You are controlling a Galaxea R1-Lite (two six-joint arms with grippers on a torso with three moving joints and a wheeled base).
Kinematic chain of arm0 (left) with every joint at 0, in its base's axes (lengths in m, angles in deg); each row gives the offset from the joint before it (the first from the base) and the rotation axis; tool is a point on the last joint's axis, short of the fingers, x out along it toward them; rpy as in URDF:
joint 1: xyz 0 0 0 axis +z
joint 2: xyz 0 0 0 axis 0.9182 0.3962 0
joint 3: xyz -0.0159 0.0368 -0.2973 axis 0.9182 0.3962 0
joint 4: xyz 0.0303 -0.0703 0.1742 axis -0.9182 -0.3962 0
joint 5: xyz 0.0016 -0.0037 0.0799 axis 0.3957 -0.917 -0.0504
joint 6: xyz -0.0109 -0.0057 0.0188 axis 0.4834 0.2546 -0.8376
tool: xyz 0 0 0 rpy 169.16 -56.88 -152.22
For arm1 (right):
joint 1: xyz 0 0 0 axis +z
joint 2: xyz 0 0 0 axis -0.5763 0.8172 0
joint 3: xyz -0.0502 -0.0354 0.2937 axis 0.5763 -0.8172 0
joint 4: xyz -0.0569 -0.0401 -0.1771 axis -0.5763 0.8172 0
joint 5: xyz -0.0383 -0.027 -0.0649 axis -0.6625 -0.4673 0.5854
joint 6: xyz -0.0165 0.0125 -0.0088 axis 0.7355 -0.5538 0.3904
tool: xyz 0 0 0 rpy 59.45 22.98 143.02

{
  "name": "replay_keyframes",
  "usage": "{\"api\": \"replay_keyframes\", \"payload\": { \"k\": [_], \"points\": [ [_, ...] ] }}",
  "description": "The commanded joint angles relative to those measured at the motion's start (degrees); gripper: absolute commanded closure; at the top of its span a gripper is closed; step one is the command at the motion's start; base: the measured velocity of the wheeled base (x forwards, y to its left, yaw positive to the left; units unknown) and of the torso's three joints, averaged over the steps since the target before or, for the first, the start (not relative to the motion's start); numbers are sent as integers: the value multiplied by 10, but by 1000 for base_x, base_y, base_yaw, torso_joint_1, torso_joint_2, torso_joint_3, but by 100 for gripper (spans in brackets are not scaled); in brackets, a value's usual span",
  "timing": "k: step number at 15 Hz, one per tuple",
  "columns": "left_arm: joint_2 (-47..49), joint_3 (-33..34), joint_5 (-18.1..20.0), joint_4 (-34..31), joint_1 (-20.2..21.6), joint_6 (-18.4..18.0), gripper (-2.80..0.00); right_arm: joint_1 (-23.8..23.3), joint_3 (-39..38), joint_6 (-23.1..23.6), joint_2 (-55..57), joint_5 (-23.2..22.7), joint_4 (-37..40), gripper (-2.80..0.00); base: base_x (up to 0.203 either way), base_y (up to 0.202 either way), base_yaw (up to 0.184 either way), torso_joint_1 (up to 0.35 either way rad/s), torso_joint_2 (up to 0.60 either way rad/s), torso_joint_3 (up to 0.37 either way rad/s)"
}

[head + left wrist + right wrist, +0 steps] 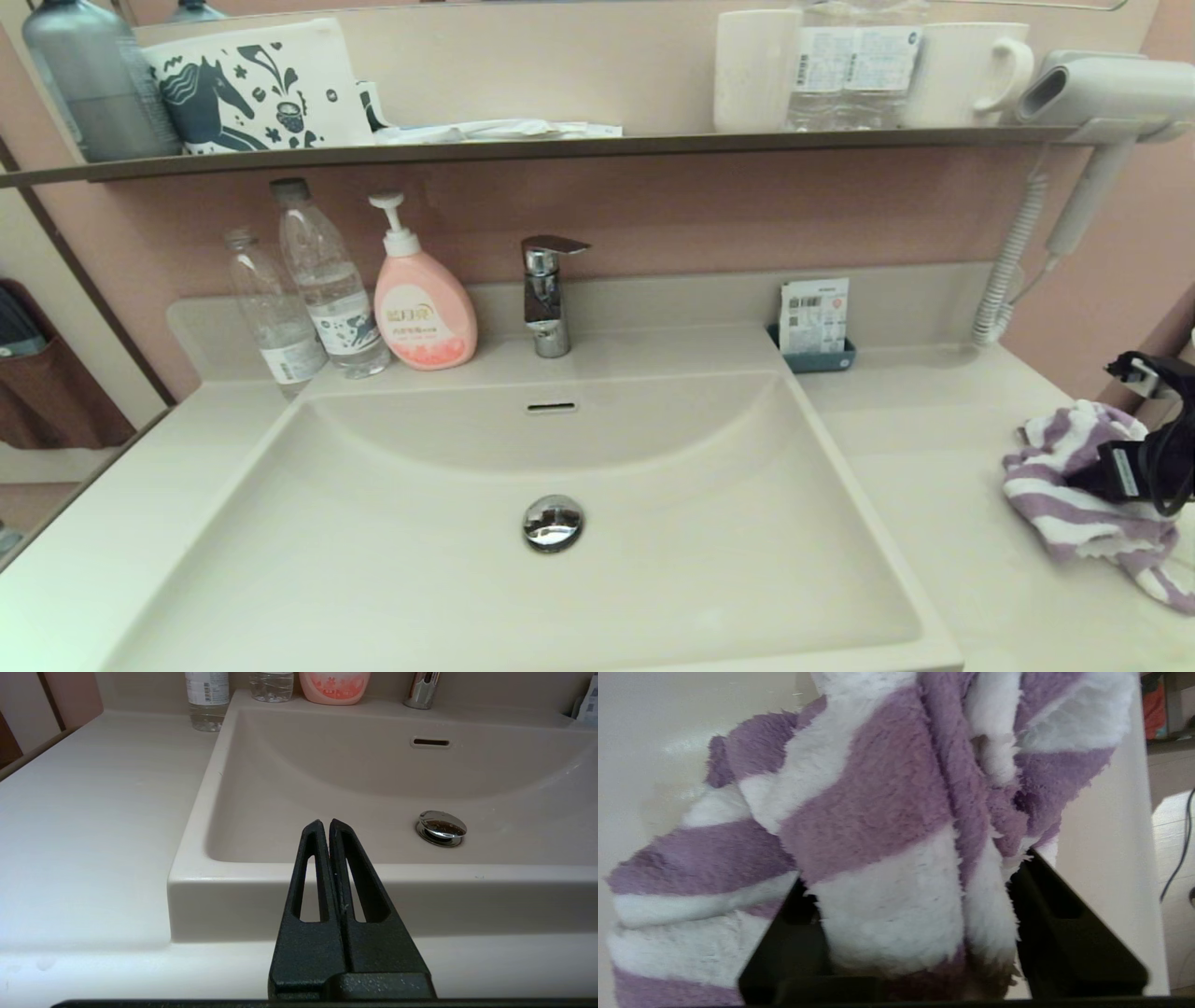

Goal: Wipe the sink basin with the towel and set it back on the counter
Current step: Pick up the cloth, then wipe the sink

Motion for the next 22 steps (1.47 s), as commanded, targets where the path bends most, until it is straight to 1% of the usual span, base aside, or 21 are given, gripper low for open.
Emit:
{"api": "replay_keyframes", "payload": {
  "k": [1,3,4,5,7,9,11,13,14,15,17,18,20,22],
  "points": [
    [1,0,0,0,0,0,0,-1,-1,-5,-3,-1,2,0,0,0,0,0,0,0],
    [1,0,-1,0,0,0,0,-1,-3,-9,-17,-1,9,0,0,0,0,0,0,0],
    [1,0,0,0,0,0,0,-1,-5,-20,-26,-1,16,0,0,0,0,0,0,0],
    [1,0,0,0,0,0,0,0,-5,-40,-41,-4,31,0,0,0,0,0,0,0],
    [1,0,0,0,0,0,0,16,-1,-122,-85,-36,98,0,0,0,0,0,0,0],
    [1,0,0,0,0,0,0,39,11,-173,-141,-55,143,0,0,0,0,0,0,0],
    [1,0,0,0,0,0,0,71,43,-230,-197,-73,161,0,0,0,0,0,0,0],
    [1,0,0,0,0,0,0,129,105,-276,-231,-78,192,0,0,0,0,0,0,0],
    [1,0,0,0,0,0,0,166,139,-304,-242,-79,212,0,0,0,0,0,0,0],
    [1,0,0,0,0,0,0,209,168,-335,-247,-80,222,0,0,0,0,0,0,0],
    [1,0,-1,0,0,0,0,318,216,-378,-244,-75,232,0,0,0,0,0,0,0],
    [0,0,0,0,0,0,0,374,239,-394,-235,-62,235,0,0,0,0,0,0,0],
    [1,0,0,0,0,0,0,476,283,-432,-187,-6,237,0,0,0,0,0,0,0],
    [1,0,0,0,0,0,0,551,303,-469,-114,58,238,0,0,0,0,0,0,0]
  ]
}}
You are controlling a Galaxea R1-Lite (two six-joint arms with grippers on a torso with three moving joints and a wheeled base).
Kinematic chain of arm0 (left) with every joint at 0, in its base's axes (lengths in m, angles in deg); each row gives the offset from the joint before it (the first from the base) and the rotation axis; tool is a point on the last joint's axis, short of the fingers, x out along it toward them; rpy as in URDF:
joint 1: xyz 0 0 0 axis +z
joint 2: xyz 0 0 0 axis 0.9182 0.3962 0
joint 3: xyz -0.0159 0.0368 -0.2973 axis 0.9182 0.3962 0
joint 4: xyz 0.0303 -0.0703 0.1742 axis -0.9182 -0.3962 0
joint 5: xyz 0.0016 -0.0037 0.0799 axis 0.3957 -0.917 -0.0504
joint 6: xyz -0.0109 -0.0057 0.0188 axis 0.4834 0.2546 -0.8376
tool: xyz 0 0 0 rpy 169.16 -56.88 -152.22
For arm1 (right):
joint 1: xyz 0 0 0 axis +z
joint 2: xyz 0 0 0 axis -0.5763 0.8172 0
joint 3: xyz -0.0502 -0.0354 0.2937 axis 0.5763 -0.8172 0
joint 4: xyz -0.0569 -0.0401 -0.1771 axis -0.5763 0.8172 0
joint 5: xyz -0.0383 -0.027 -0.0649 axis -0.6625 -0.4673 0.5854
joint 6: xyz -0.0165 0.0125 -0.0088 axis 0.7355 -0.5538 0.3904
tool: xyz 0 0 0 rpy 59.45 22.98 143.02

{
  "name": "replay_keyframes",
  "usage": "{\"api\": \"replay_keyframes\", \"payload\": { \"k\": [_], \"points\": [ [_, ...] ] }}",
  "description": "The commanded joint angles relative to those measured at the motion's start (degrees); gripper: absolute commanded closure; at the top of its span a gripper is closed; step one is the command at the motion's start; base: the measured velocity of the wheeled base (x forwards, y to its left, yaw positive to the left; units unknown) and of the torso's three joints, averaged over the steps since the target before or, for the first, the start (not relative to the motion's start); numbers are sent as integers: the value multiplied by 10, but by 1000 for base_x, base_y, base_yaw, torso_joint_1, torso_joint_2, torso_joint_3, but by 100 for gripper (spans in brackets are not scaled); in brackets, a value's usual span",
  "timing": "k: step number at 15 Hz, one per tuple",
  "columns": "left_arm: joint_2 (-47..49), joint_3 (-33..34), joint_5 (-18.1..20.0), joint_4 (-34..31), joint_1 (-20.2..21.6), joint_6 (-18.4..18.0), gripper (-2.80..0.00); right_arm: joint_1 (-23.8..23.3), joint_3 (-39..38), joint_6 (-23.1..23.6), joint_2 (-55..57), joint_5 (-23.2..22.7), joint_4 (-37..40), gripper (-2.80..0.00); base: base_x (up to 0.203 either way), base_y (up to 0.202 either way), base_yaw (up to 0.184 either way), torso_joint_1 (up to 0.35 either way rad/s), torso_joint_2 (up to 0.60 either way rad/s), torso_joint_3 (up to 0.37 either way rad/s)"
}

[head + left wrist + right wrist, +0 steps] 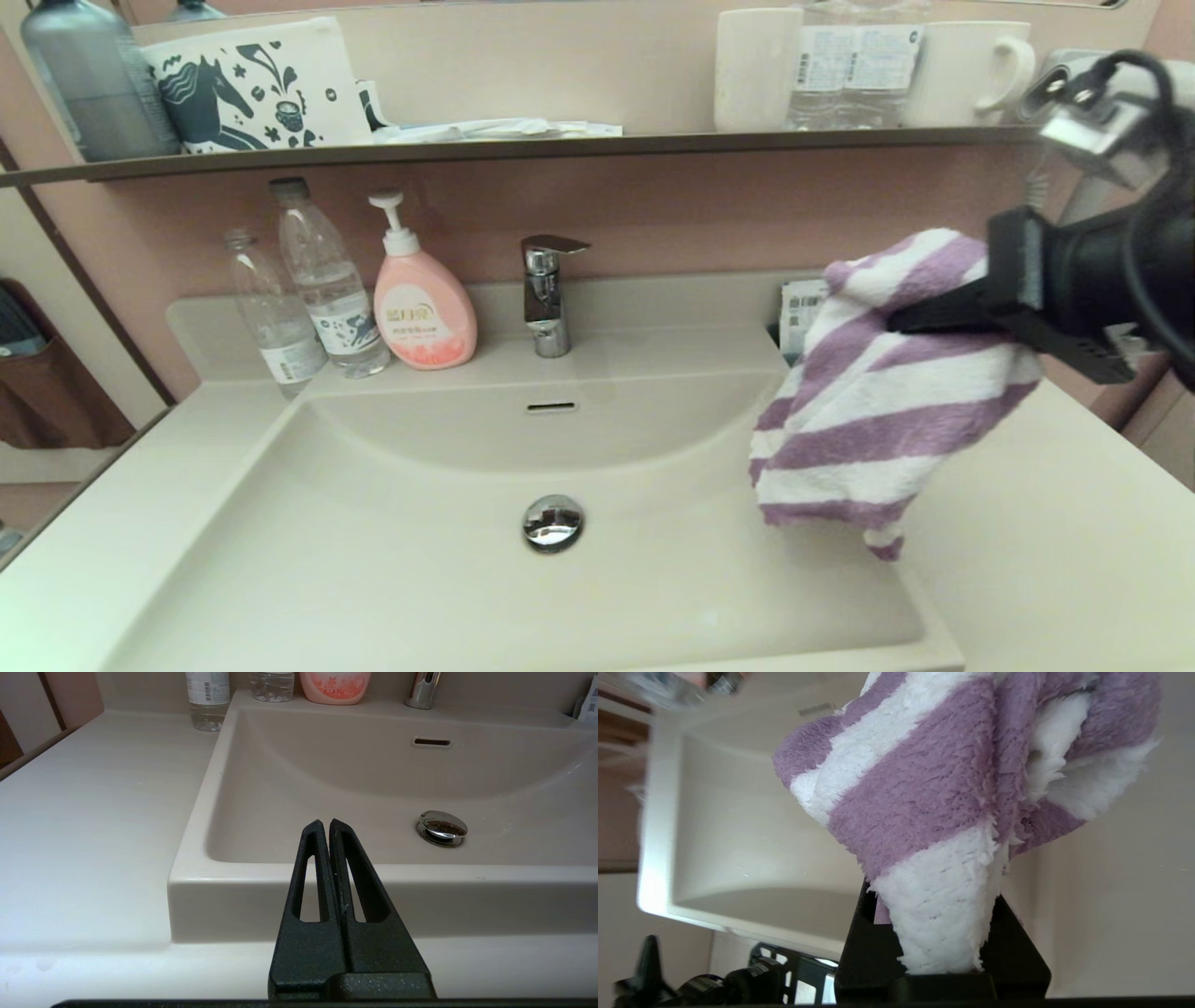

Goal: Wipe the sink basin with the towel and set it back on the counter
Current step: Wipe the sink

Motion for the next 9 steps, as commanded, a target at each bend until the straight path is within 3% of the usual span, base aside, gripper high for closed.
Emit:
{"api": "replay_keyframes", "payload": {
  "k": [1,4,6,7,9],
  "points": [
    [1,0,0,0,0,1,0,56,13,-17,83,39,0,0,0,0,0,0,0,0],
    [0,0,-1,0,0,1,0,97,19,-38,192,111,-17,0,0,0,0,0,0,0],
    [1,0,-1,0,0,1,0,118,39,-46,257,134,-16,0,0,0,0,0,0,0],
    [1,0,0,0,0,1,0,130,57,-49,284,145,3,0,0,0,0,0,0,0],
    [1,0,-1,0,0,1,0,146,109,-66,345,182,113,0,0,0,0,0,0,0]
  ]
}}
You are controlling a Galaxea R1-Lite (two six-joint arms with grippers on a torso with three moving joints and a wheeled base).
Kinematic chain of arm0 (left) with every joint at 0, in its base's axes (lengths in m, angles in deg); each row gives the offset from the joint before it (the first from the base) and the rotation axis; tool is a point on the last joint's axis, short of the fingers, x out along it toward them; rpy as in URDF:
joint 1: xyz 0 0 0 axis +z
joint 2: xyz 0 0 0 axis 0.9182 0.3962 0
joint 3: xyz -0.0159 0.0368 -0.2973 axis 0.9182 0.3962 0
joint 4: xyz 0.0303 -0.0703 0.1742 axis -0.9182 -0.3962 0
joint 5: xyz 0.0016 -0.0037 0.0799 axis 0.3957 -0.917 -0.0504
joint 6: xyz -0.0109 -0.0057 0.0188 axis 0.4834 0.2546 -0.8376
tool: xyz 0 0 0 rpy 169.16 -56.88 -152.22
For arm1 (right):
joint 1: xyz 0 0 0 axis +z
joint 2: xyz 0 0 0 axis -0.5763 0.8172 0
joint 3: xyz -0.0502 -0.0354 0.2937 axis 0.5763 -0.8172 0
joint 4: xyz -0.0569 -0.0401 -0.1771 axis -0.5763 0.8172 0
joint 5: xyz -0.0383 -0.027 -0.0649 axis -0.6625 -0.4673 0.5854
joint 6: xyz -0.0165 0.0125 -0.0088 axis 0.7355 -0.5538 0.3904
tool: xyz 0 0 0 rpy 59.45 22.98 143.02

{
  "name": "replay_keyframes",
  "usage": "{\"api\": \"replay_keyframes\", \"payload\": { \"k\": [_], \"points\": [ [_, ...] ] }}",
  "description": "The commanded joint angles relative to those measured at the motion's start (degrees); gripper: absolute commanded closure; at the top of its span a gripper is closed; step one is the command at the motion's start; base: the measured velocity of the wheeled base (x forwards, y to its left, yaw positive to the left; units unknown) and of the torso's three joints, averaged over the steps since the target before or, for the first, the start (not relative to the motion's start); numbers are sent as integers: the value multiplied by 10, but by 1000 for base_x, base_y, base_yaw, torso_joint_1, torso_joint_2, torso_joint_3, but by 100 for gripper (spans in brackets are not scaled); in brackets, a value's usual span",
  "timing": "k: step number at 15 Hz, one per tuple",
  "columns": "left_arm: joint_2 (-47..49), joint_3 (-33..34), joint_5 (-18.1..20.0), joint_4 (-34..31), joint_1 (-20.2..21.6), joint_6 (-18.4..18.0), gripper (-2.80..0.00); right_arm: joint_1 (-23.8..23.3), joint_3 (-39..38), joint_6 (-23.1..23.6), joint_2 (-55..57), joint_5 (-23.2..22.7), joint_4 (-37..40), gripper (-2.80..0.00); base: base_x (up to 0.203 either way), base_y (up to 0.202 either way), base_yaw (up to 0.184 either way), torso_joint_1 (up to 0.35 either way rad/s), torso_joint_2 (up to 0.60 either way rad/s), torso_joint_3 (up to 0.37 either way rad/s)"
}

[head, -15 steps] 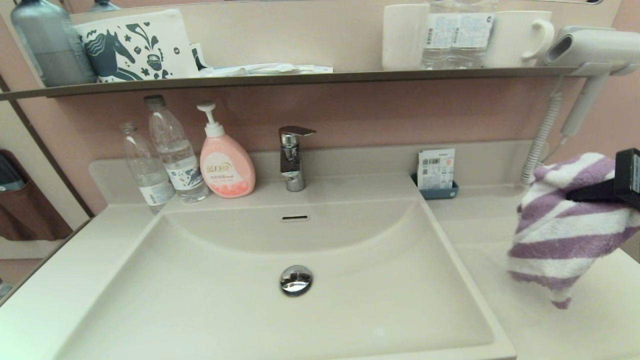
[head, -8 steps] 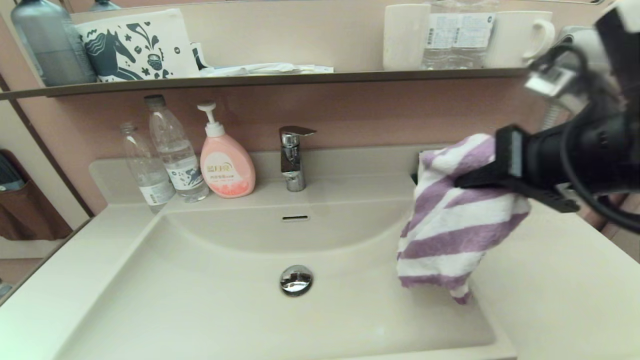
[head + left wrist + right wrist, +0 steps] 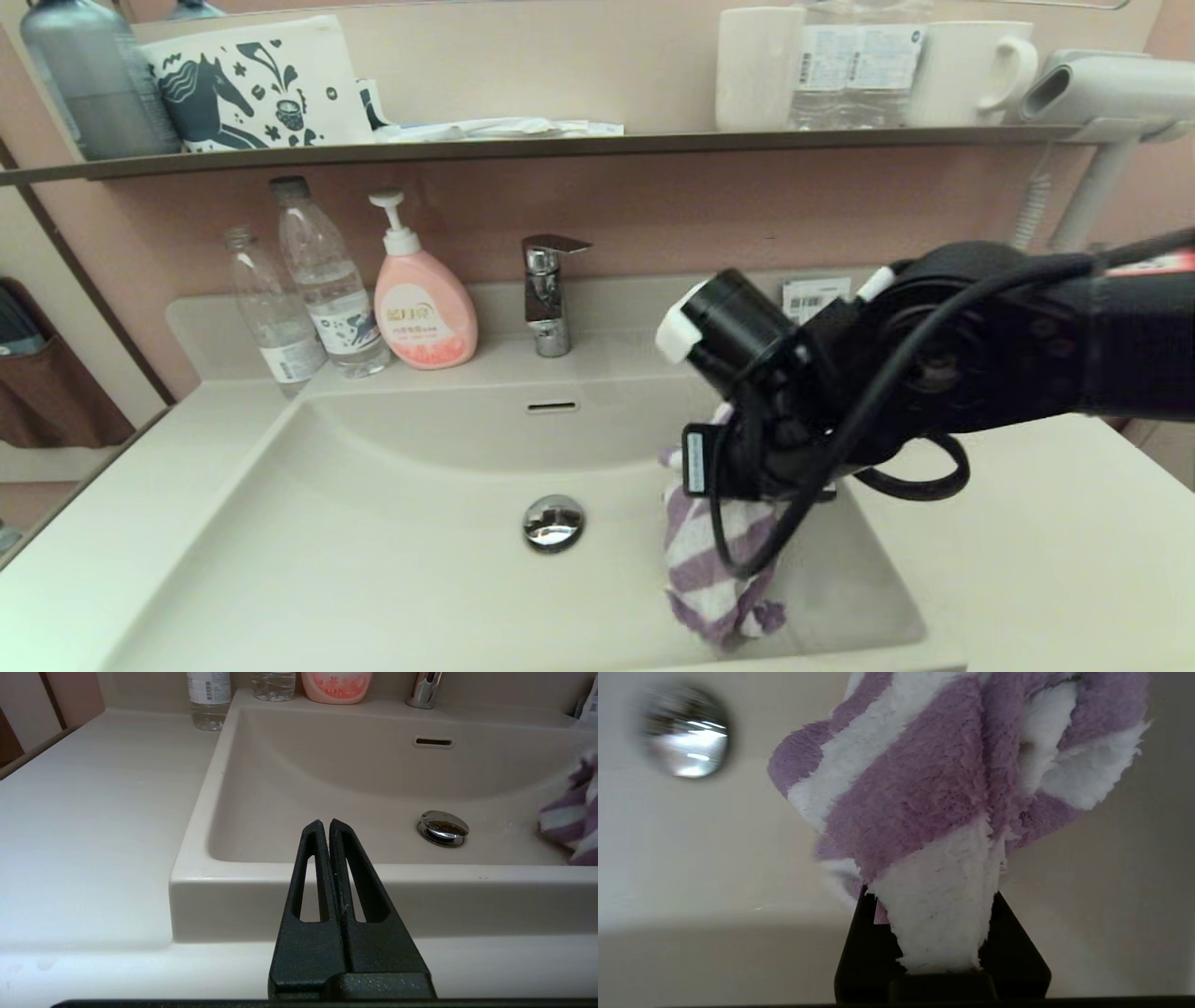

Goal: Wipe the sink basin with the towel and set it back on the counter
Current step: Wipe the sink

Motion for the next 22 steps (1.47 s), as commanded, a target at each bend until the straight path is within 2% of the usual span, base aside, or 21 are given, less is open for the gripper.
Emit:
{"api": "replay_keyframes", "payload": {
  "k": [1,2,4,8,12,15,19,22],
  "points": [
    [1,0,-1,1,0,1,0,10,41,-16,84,25,86,0,0,0,0,0,0,0],
    [1,0,0,1,0,1,0,11,62,-31,114,40,121,0,0,0,0,0,0,0],
    [1,0,-1,1,0,1,0,13,81,-50,158,45,142,0,0,0,0,0,0,0],
    [1,0,0,1,0,1,0,19,140,-54,235,3,141,0,0,0,0,0,0,0],
    [1,0,0,1,0,1,0,44,142,-32,245,-111,66,0,0,0,0,0,0,0],
    [1,0,0,1,0,1,0,63,143,-23,263,-162,-18,0,0,0,0,0,0,0],
    [1,0,0,1,0,1,0,66,143,-3,294,-225,-138,0,0,0,0,0,0,0],
    [1,0,0,1,0,1,0,66,143,26,296,-255,-204,0,0,0,0,0,0,0]
  ]
}}
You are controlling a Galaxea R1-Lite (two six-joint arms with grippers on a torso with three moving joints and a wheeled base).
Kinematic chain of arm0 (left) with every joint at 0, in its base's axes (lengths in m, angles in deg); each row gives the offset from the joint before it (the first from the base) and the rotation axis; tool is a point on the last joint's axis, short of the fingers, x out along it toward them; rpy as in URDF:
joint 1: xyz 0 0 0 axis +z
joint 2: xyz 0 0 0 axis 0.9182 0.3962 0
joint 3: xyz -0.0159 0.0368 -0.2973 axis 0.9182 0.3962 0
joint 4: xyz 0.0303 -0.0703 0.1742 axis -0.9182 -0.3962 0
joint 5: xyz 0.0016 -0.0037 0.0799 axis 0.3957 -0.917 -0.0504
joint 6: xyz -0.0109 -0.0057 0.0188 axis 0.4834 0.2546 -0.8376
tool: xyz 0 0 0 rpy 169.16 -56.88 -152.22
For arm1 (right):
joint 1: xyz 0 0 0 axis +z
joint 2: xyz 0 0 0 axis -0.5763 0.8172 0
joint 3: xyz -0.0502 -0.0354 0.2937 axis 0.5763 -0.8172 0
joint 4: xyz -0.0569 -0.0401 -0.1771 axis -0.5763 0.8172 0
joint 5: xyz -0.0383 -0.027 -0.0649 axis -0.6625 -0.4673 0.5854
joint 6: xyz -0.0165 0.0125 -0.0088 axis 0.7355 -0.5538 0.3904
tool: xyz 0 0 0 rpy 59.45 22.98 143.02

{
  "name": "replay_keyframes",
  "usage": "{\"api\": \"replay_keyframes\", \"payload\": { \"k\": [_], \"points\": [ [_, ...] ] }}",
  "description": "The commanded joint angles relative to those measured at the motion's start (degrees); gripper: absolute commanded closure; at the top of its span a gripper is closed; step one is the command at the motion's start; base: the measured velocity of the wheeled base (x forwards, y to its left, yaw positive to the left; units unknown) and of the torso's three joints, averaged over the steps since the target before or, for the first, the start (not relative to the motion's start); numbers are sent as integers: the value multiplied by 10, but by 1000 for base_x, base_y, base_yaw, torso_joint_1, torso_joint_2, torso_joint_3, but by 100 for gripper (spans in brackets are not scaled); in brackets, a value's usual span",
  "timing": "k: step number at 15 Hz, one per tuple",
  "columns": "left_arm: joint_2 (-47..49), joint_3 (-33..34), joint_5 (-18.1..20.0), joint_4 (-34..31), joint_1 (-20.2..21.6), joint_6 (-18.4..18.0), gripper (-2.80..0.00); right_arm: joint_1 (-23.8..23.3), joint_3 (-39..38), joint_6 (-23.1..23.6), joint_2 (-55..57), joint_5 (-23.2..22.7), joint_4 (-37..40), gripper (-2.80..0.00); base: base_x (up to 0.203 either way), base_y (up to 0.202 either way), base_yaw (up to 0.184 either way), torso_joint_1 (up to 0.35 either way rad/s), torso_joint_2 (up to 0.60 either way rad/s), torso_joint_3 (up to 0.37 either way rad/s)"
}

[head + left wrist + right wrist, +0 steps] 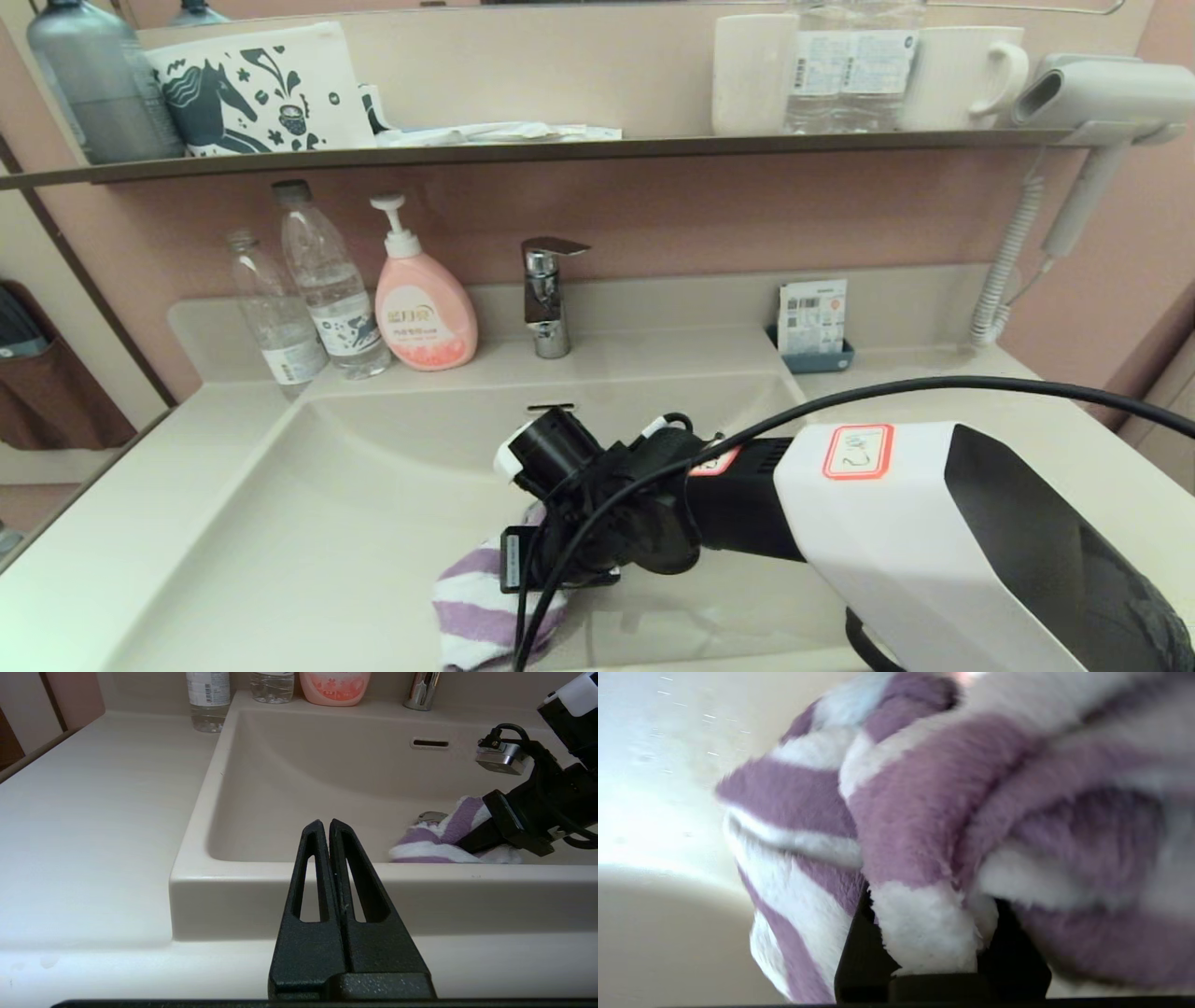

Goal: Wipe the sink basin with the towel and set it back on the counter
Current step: Wipe the sink

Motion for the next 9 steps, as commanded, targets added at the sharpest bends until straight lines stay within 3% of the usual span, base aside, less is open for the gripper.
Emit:
{"api": "replay_keyframes", "payload": {
  "k": [1,9],
  "points": [
    [1,0,0,1,0,1,0,0,1,-1,10,-4,-33,0,0,0,0,0,0,0],
    [1,0,0,1,0,1,0,-2,1,17,50,-2,-283,0,0,0,0,0,0,0]
  ]
}}
